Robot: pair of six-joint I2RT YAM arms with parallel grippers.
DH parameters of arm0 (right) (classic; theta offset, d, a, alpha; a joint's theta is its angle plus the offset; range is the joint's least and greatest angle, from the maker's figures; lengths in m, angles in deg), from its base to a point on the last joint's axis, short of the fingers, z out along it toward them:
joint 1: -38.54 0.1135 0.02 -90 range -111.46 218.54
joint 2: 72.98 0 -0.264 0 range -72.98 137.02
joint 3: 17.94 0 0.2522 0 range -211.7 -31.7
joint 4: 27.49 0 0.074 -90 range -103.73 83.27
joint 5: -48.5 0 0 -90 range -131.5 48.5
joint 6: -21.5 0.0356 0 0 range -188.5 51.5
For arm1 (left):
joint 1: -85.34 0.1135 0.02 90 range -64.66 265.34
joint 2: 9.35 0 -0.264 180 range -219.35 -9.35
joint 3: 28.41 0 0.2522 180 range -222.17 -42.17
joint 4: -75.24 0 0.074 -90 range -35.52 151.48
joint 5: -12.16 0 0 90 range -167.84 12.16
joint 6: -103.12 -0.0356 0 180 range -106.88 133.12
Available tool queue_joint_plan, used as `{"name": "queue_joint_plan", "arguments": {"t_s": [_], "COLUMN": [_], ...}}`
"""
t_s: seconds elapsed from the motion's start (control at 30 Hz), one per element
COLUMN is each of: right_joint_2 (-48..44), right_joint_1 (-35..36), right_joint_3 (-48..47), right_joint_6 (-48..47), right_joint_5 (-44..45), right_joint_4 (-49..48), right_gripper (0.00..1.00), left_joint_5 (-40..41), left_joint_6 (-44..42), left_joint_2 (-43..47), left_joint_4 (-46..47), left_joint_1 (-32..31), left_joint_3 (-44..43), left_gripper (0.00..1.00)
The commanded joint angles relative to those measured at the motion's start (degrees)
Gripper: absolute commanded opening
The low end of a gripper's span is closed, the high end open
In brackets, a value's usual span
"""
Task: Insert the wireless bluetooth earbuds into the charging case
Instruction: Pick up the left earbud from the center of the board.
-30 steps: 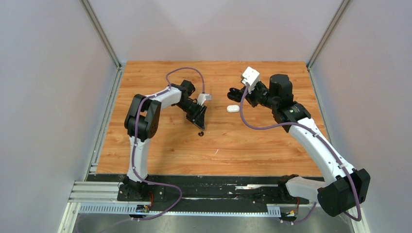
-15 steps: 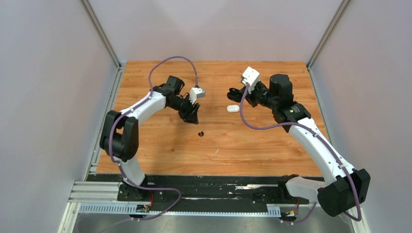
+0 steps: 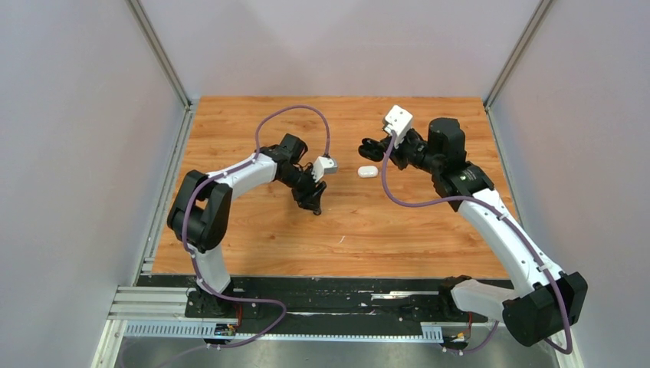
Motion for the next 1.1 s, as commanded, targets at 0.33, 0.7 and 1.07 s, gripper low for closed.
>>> {"name": "queue_joint_plan", "arguments": {"t_s": [0.33, 0.7, 1.07], "right_joint_2": [-4.0, -4.5, -4.8], "right_joint_1": [-0.2, -0.2, -0.2], "right_joint_3": [0.7, 0.4, 0.3], "right_joint_6": [1.5, 1.7, 1.7], "right_joint_5": [-0.8, -1.0, -1.3], "right_joint_4": [0.1, 0.6, 0.8], "right_gripper": [0.00, 0.00, 0.00], "left_joint_5": [-3.1, 0.5, 4.2], "left_joint_6": [10.3, 9.1, 10.6], "left_joint_2": [-6.4, -7.3, -1.1], "left_joint_4": [2.7, 2.0, 5.1], "left_joint_1": [0.0, 0.0, 0.0], "left_joint_3": [-3.6, -3.3, -1.3], "left_gripper": [0.55, 0.55, 0.55]}}
